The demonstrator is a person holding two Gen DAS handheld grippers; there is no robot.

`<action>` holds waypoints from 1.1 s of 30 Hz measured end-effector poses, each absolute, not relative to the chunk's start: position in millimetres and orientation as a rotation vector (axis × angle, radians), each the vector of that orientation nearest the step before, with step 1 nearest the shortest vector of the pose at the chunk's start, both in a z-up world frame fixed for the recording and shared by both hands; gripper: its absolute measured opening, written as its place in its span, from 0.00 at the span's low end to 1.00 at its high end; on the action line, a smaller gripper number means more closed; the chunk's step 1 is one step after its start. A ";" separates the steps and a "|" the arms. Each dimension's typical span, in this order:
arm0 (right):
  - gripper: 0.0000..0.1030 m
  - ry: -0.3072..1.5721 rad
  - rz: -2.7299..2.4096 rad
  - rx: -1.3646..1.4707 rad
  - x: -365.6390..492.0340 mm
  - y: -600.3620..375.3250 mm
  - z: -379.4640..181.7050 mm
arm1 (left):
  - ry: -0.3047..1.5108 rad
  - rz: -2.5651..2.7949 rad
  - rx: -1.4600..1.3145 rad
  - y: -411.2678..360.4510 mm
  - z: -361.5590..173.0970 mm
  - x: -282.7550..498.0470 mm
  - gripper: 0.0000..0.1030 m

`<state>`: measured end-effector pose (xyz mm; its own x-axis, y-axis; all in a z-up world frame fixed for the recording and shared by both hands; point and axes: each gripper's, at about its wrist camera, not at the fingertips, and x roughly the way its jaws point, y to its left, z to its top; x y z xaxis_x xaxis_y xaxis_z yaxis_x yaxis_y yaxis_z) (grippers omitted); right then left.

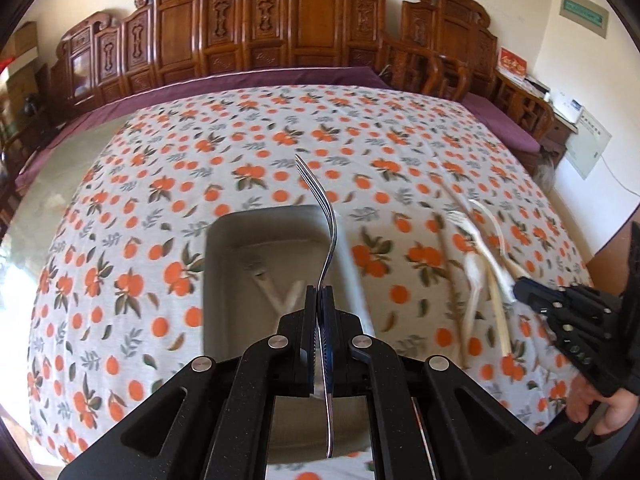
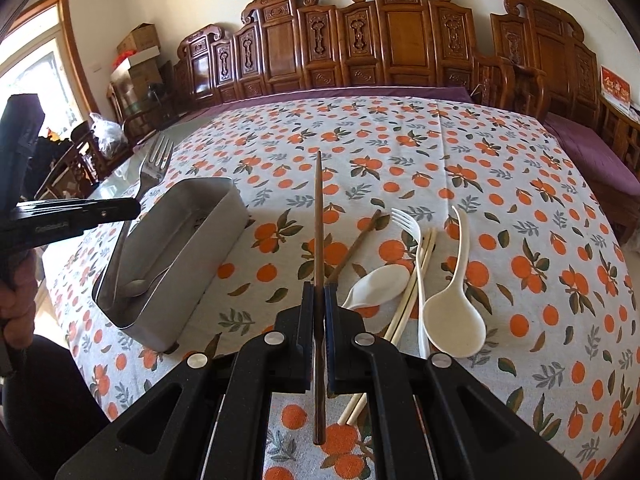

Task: Organize utensils
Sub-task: 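Lower the metal fork into the grey tray and open the left tool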

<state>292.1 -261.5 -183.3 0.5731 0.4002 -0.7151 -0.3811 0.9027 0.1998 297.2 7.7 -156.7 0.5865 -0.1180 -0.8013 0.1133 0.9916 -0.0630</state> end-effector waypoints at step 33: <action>0.06 0.885 0.487 -0.030 292.7 -239.7 -196.1 | 1.005 -0.112 0.020 27.7 -219.1 307.3 0.02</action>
<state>292.7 -239.7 -196.1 0.5316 0.3963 -0.7485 -0.4206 0.8906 0.1728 307.3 27.7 -219.1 0.5306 -0.0846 -0.8434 0.1029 0.9941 -0.0350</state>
